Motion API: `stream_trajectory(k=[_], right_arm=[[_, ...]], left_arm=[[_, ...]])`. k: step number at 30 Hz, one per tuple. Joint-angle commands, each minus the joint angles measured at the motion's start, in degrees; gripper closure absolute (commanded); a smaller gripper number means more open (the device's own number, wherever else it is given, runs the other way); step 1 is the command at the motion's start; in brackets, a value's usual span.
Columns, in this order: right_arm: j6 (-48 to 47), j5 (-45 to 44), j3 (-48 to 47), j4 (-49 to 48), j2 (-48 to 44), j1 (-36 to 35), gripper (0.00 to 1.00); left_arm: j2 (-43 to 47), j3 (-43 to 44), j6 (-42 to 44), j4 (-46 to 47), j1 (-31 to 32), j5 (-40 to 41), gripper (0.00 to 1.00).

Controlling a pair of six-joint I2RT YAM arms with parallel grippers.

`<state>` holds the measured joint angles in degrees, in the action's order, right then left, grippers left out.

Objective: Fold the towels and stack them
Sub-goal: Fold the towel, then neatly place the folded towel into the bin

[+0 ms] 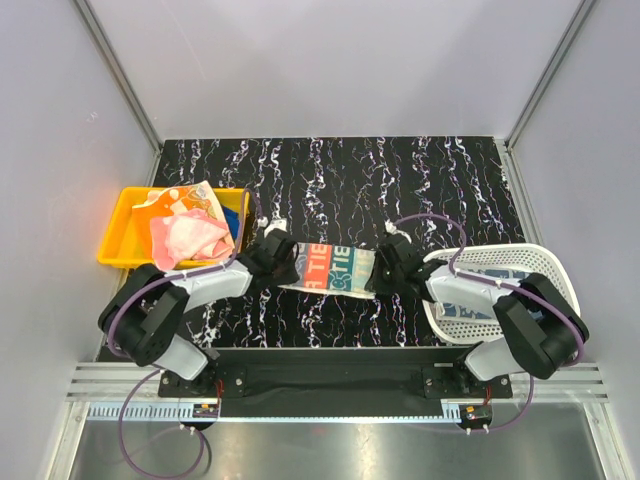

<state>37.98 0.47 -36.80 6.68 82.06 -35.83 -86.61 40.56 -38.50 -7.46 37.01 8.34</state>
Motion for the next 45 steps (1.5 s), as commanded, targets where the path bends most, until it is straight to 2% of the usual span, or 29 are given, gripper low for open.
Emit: stream_trajectory(k=[1, 7, 11, 16, 19, 24, 27, 28, 32, 33, 34, 37, 38, 41, 45], right_arm=[[2.98, -2.05, 3.13, -3.51, -1.55, -2.04, 0.78], [3.95, -1.53, 5.68, -4.57, -0.85, -2.66, 0.80], [5.70, -1.88, 6.12, -3.34, -3.48, -5.55, 0.82], [8.34, -2.23, 7.09, -2.46, -7.17, -10.74, 0.82], [8.52, -3.02, 6.65, -0.36, -9.37, -11.45, 0.80], [7.03, -7.58, 2.00, 10.35, -19.73, -11.36, 0.68], [6.76, -15.30, -3.18, 19.93, -29.65, -11.36, 0.57], [6.67, -17.59, -5.98, 24.22, -32.20, -11.36, 0.49], [4.49, -27.51, -13.55, 31.09, -43.45, -11.27, 0.45], [3.69, -28.32, -15.22, 32.16, -44.26, -11.27, 0.45], [2.90, -28.85, -18.45, 34.17, -44.70, -11.27, 0.44], [0.44, -30.35, -23.56, 36.73, -45.06, -11.27, 0.45], [-0.35, -30.61, -24.37, 37.09, -45.32, -11.27, 0.45], [-0.88, -30.27, -26.48, 38.23, -45.85, -11.19, 0.45], [-1.24, -28.77, -26.66, 38.76, -47.17, -11.27, 0.47]], left_arm=[[1.97, -3.63, -4.12, 0.35, 0.60, 5.37, 0.79], [2.06, -4.79, -4.21, -3.16, 0.60, 8.53, 0.80], [3.46, -5.22, -4.13, -6.06, 0.69, 9.15, 0.80], [9.95, -7.33, -5.09, -9.76, 0.87, 10.20, 0.80], [12.42, -7.77, -5.62, -12.13, 1.92, 10.47, 0.79], [16.38, -2.00, -5.27, -18.28, 5.34, 13.10, 0.69], [16.21, 2.14, -4.83, -20.13, 8.58, 13.19, 0.61], [15.42, 5.03, -4.83, -20.66, 9.82, 13.54, 0.59], [6.56, 15.32, -8.68, -23.46, 17.29, 18.97, 0.52], [0.45, 17.69, -9.83, -24.78, 20.09, 20.30, 0.52], [-2.40, 23.63, -10.97, -27.49, 21.42, 21.62, 0.50], [-14.85, 32.89, -16.94, -34.42, 25.91, 27.16, 0.46], [-17.43, 38.92, -19.48, -36.20, 27.66, 28.65, 0.45], [-26.40, 49.04, -25.72, -44.98, 29.77, 32.25, 0.40], [-32.83, 54.97, -28.12, -49.57, 30.49, 33.85, 0.37]])
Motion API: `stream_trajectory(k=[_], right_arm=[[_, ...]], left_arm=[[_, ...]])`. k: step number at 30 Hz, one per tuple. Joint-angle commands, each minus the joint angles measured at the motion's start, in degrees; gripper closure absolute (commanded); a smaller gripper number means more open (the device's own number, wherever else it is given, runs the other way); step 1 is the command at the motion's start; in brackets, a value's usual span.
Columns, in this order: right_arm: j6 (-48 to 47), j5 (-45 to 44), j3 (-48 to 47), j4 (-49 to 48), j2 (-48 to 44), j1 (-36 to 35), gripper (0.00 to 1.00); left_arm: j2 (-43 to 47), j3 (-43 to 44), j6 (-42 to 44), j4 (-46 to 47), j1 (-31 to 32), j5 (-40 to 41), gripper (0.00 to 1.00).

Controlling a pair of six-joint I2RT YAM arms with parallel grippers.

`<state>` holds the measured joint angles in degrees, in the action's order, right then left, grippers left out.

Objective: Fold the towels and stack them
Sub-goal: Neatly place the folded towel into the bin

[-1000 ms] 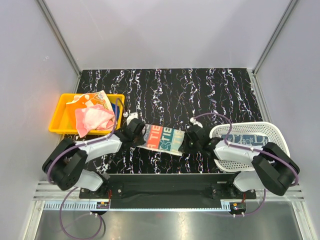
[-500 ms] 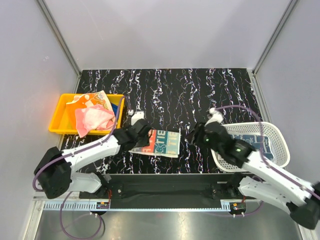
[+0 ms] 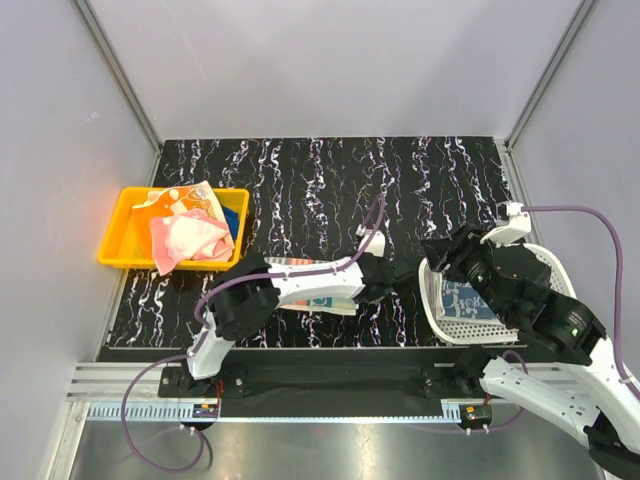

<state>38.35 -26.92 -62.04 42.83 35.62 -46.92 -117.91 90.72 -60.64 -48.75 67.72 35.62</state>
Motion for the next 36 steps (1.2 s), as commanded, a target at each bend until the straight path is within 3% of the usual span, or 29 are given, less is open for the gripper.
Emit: stream_trajectory(k=[1, 25, 29, 36], right_arm=[[-1.61, -0.86, -1.33, 2.87, -1.25, -0.19, 0.47], [-1.87, 0.99, -1.59, 4.28, -3.45, -0.19, 0.48], [-1.96, 1.16, -1.77, 4.46, -3.53, -0.19, 0.48], [-2.49, 2.48, -2.73, 4.98, -3.36, -0.19, 0.48]], left_arm=[[-2.93, 5.43, -6.94, -9.94, -0.22, 7.18, 0.36], [-6.54, 0.52, -4.04, -2.05, 0.66, 3.76, 0.32], [-7.60, -0.63, -4.57, -2.14, 0.57, 3.67, 0.36], [-9.09, -4.58, -4.57, 0.75, 0.39, 1.83, 0.55]])
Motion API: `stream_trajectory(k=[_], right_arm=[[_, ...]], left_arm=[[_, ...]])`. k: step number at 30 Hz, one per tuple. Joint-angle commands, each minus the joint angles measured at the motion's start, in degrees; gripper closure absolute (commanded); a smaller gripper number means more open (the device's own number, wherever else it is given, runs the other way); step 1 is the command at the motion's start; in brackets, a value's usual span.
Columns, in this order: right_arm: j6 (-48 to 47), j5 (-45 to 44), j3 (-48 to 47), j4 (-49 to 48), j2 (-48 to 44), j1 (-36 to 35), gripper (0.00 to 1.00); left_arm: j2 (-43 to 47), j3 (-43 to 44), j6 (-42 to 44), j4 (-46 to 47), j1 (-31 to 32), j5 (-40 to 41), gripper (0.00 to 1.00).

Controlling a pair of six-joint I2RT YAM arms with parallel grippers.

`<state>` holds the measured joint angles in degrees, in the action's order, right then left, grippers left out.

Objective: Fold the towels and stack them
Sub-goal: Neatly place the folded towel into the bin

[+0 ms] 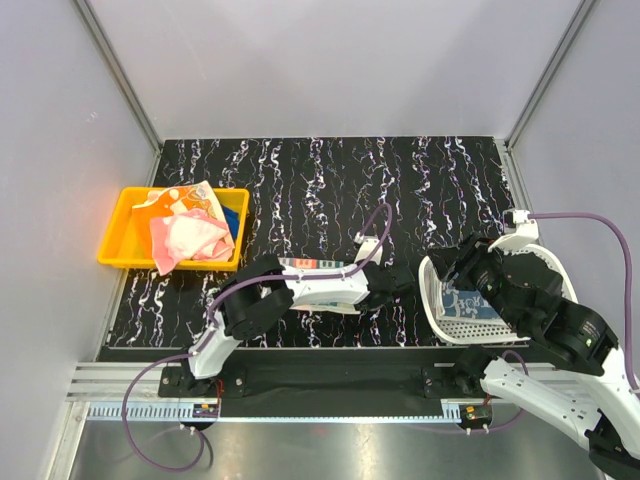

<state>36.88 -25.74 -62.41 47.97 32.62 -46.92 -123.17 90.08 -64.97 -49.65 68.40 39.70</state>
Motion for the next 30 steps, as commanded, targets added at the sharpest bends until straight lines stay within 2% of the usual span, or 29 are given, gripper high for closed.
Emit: stream_trajectory(k=[1, 3, 4, 9, 14, 19, 25, 30], right_arm=[[-0.94, 1.39, -2.45, -0.15, -0.63, -0.19, 0.48], [-1.02, 1.48, -2.62, -0.07, -0.54, -0.11, 0.48], [-1.11, 1.74, -2.63, -0.06, -0.63, -0.19, 0.48], [-1.46, 2.18, -4.38, 0.20, -0.63, -0.19, 0.48], [-2.60, 1.92, -7.01, 0.11, -0.19, -0.19, 0.48], [-3.22, 2.44, -8.86, -0.42, 0.86, -0.19, 0.48], [-3.31, 2.80, -9.92, -0.24, 1.57, -0.28, 0.48], [-3.31, 2.62, -10.80, 0.46, 1.22, -0.19, 0.49]], left_arm=[[-3.83, -5.52, 0.10, 2.36, -0.37, -3.22, 0.57], [-3.57, -7.02, 0.63, 5.42, -0.55, -4.28, 0.63], [-2.95, -7.81, 1.50, 6.57, -0.64, -5.76, 0.72], [1.53, -10.81, 5.02, 14.22, -0.90, -11.39, 1.00], [8.37, -10.11, 6.43, 20.81, -0.37, -17.81, 1.00], [12.08, -5.19, 5.12, 24.77, 0.94, -22.03, 1.00], [12.08, 3.76, 3.10, 27.41, 2.26, -24.41, 1.00], [8.58, 10.63, 2.13, 29.08, 2.70, -28.17, 1.00]])
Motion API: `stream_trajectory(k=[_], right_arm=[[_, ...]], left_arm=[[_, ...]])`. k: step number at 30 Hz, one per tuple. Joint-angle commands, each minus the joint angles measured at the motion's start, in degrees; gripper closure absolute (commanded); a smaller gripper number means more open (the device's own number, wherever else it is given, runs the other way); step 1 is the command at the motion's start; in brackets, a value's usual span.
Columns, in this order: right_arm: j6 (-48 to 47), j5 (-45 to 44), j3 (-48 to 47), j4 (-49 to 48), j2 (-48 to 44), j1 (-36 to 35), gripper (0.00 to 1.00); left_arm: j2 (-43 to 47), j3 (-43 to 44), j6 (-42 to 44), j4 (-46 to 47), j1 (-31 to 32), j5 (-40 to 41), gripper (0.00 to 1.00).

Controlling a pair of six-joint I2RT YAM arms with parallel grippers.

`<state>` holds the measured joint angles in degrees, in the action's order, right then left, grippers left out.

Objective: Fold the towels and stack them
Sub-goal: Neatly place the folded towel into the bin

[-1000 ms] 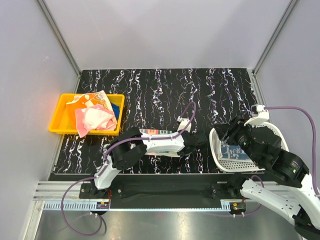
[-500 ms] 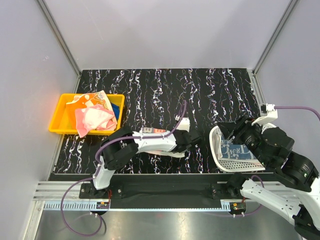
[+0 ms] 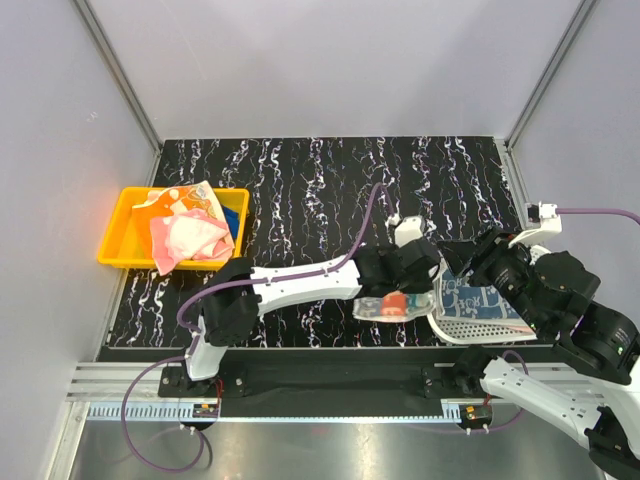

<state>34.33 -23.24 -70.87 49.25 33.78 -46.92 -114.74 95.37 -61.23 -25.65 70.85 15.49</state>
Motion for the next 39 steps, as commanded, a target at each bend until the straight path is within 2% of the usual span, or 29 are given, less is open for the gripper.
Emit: stream_trajectory(k=[1, 16, 25, 32, 39], right_arm=[[-0.75, 0.13, -2.43, -0.91, -0.29, -0.19, 0.48], [-6.46, 4.08, -5.06, -4.87, -5.48, -0.19, 0.47], [-11.38, 9.00, -6.38, -5.75, -7.06, -0.19, 0.45], [-12.27, 14.54, -7.79, -5.14, -6.89, -0.19, 0.46], [-11.74, 15.25, -6.39, -4.87, -7.24, -0.11, 0.46]], left_arm=[[-0.65, 6.48, -1.87, 5.34, 0.43, -4.75, 1.00], [-15.60, 27.83, -3.72, 12.72, 1.05, -17.42, 1.00], [-21.75, 30.92, -8.20, 22.21, 1.31, -23.48, 1.00], [-26.15, 35.85, -10.13, 24.59, 1.66, -23.49, 1.00], [-31.42, 41.03, -11.89, 25.47, 1.31, -22.08, 1.00]])
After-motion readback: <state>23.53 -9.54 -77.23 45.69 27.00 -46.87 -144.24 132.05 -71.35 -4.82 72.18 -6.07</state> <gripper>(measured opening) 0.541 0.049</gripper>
